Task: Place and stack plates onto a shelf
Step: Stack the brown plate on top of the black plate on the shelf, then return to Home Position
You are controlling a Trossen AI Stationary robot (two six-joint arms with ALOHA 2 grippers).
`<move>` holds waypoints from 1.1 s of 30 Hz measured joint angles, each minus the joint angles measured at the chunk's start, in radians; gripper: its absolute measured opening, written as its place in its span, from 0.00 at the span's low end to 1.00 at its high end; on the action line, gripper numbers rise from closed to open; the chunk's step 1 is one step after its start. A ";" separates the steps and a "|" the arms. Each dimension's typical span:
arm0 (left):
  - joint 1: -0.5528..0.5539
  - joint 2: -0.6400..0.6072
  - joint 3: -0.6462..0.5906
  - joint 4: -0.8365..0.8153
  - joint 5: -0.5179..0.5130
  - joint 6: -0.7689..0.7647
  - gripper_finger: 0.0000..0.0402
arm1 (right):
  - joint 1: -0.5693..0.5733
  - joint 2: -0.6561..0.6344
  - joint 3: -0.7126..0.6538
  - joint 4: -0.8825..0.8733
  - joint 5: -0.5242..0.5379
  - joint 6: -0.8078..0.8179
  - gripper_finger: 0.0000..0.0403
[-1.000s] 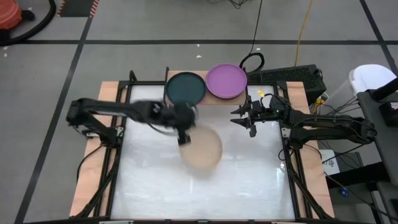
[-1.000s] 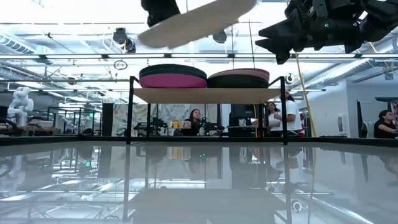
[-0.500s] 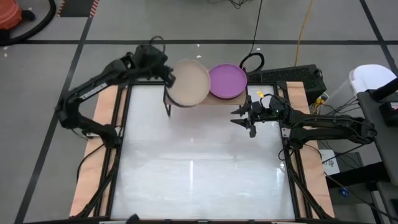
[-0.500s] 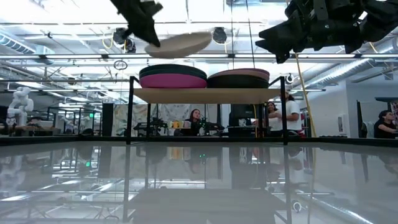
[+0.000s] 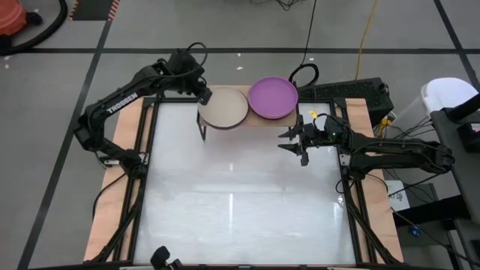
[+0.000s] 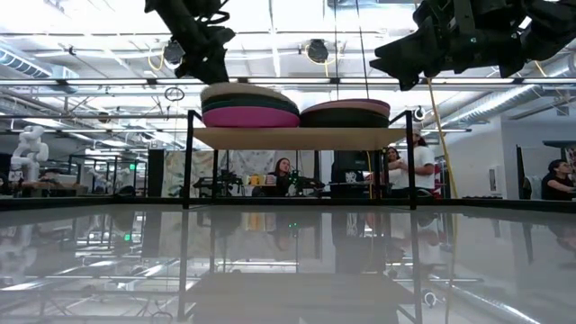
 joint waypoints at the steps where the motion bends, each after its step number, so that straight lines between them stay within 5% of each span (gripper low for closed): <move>1: -0.002 -0.001 0.000 0.005 0.000 -0.001 0.33 | 0.000 0.000 0.000 0.001 0.002 -0.006 0.39; 7: -0.014 -0.048 0.000 0.009 0.021 -0.009 0.38 | -0.015 -0.029 0.000 -0.037 0.004 -0.043 0.39; 12: -0.121 -0.211 -0.084 0.116 -0.028 0.046 0.38 | -0.066 -0.172 0.000 -0.225 0.004 -0.101 0.39; 24: -0.403 -0.738 -0.836 0.885 -0.083 0.058 0.38 | -0.149 -0.599 -0.153 -0.354 0.004 -0.091 0.39; 33: -0.474 -0.895 -1.237 1.244 -0.112 0.015 0.38 | -0.164 -0.806 -0.395 -0.158 0.000 0.091 0.39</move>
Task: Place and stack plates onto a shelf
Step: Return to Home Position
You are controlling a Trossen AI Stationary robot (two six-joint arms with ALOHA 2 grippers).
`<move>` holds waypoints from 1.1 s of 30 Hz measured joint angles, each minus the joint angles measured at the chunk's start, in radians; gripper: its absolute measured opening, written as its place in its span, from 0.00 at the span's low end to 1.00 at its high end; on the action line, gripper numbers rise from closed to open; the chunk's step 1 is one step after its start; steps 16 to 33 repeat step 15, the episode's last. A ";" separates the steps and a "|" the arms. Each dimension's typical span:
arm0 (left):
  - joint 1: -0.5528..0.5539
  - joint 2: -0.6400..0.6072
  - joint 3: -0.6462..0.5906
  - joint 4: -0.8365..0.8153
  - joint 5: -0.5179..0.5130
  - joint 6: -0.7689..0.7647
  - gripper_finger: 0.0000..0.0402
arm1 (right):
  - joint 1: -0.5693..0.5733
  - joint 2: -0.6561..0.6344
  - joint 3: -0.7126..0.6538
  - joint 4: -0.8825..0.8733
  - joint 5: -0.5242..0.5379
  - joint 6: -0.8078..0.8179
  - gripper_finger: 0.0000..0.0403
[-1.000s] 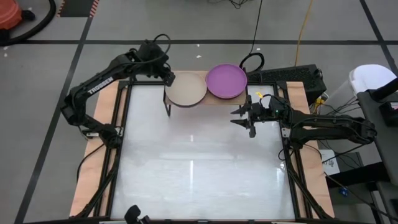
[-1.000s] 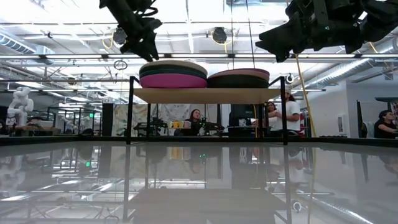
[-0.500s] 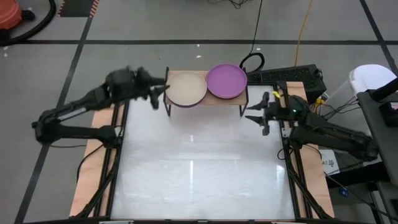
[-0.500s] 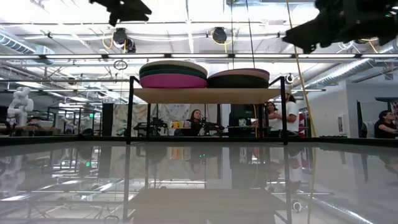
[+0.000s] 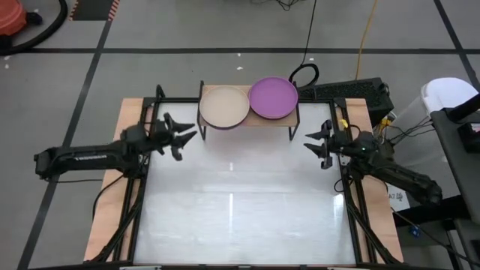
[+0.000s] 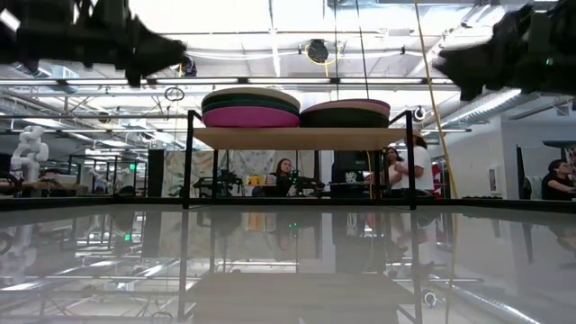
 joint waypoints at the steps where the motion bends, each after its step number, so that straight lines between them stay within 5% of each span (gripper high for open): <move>1: -0.002 -0.004 -0.034 0.033 -0.003 -0.012 0.38 | 0.000 -0.008 -0.014 0.033 0.001 0.013 0.39; 10: -0.009 -0.004 -0.246 0.263 -0.008 -0.075 0.38 | 0.000 -0.011 -0.016 -0.020 0.029 0.022 0.39; 33: -0.010 -0.004 -0.244 0.265 -0.007 -0.072 0.38 | 0.000 -0.010 -0.017 -0.046 0.026 0.022 0.39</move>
